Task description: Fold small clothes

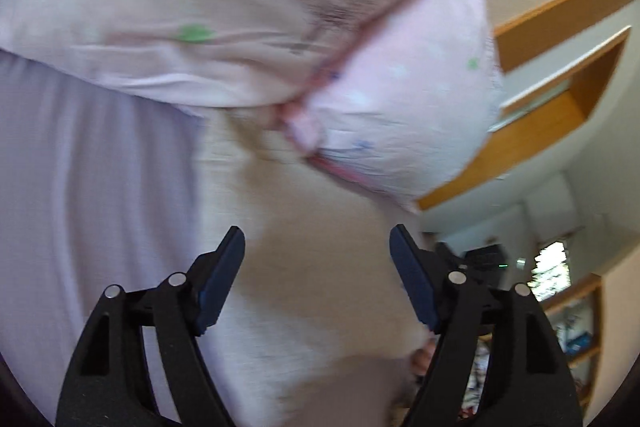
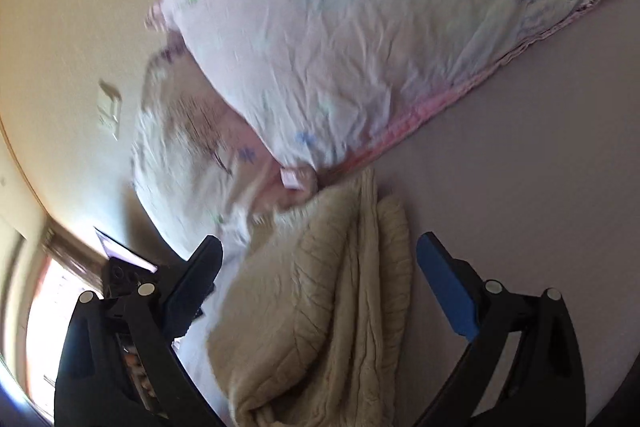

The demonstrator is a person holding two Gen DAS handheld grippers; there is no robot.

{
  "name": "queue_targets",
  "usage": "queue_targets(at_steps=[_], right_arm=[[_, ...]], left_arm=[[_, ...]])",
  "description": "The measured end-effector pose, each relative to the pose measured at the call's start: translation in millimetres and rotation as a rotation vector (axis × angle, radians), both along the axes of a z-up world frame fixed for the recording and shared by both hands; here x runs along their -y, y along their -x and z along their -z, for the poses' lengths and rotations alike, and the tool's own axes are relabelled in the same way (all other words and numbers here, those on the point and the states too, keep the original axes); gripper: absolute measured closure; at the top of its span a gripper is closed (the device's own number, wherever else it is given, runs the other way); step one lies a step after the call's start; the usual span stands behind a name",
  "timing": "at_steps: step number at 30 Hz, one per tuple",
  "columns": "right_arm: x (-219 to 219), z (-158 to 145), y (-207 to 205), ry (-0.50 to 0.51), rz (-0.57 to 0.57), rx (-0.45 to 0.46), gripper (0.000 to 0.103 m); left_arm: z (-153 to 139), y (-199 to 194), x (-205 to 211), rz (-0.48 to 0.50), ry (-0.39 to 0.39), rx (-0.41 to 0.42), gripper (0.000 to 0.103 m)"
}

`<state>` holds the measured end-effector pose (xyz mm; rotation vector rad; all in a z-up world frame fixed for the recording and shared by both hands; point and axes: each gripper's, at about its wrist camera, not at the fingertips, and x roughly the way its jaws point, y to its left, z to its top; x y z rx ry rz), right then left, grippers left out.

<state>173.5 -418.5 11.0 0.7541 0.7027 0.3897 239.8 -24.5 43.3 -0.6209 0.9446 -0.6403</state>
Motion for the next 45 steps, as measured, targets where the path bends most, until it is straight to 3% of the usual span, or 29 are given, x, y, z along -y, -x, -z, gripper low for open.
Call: queue_targets(at_steps=[1,2,3,5,8,10,14,15,17,20,26,27,28,29,31,34,37,39,41,42,44,45], right_arm=[[-4.3,-0.3,-0.5,0.034,0.01,-0.011,0.007],[-6.1,-2.1,1.7,0.046,0.019,-0.001,0.02],[-6.5,-5.1,3.7,0.032,-0.003,0.021,0.024],[-8.2,-9.1,8.7,-0.04,-0.086,0.057,0.026],[-24.1,-14.8,9.8,0.043,-0.129,0.053,0.026],[-32.2,-11.6,-0.2,0.081,-0.137,0.003,0.026],[-40.3,-7.5,-6.8,0.178,-0.14,-0.057,0.035],[-40.7,-8.8,-6.1,0.191,-0.139,-0.061,0.038],[-37.2,-6.7,-7.2,0.21,-0.103,-0.101,0.06],[-21.3,-7.2,-0.3,0.129,-0.061,-0.105,0.061],[-41.6,-9.2,4.9,0.281,-0.07,-0.089,0.061],[-48.4,-9.7,4.4,0.299,-0.101,-0.075,0.066],[-52.1,-8.9,3.8,0.302,-0.126,-0.066,0.079],[-54.7,-9.8,4.7,0.314,-0.133,-0.052,0.082],[-53.5,-18.5,9.0,0.357,-0.098,-0.024,0.085],[-16.5,-29.4,20.4,0.264,0.032,0.007,0.089],[11.1,-1.9,9.4,0.218,0.119,-0.147,0.086],[22.6,6.9,11.4,0.131,0.134,-0.165,0.074],[27.4,6.9,12.5,0.09,0.127,-0.175,0.026],[26.8,5.8,12.5,0.076,0.102,-0.161,0.019],[19.5,8.1,9.0,0.062,0.041,-0.166,0.018],[15.9,11.8,5.8,0.055,0.021,-0.182,0.02]], left_arm=[[4.4,-0.9,-3.8,-0.013,-0.022,-0.011,0.028],[12.3,-0.6,-11.2,-0.016,-0.042,-0.036,0.028],[19.0,-0.3,-12.2,-0.01,-0.041,-0.056,0.028],[27.1,5.7,-14.4,0.002,-0.021,-0.071,0.028],[28.7,15.5,-13.2,0.027,-0.04,-0.059,0.026],[26.0,20.3,-14.5,0.036,-0.07,-0.035,0.026],[25.9,26.8,-14.1,0.036,-0.078,-0.022,0.024],[25.1,28.5,-12.5,0.034,-0.078,-0.026,0.024],[26.5,29.5,-12.6,0.033,-0.085,-0.036,0.024],[26.4,34.8,-12.9,0.029,-0.085,-0.033,0.024],[25.9,37.4,-8.6,0.025,-0.1,-0.026,0.022],[26.0,37.1,-7.4,0.024,-0.103,-0.027,0.022],[25.9,36.3,-5.7,0.02,-0.107,-0.026,0.021],[26.1,34.9,-3.8,0.015,-0.113,-0.025,0.021],[26.3,32.3,-0.2,0.009,-0.121,-0.027,0.021],[26.6,28.4,6.3,0.011,-0.132,-0.031,0.019],[30.8,23.3,18.2,0.034,-0.129,-0.041,0.018],[34.7,19.8,28.0,0.052,-0.131,-0.05,0.018],[39.6,16.5,37.9,0.065,-0.135,-0.06,0.018],[42.7,14.9,43.0,0.074,-0.132,-0.068,0.018],[43.7,15.2,50.8,0.08,-0.128,-0.043,0.018],[44.7,15.0,55.4,0.096,-0.126,-0.038,0.026]])
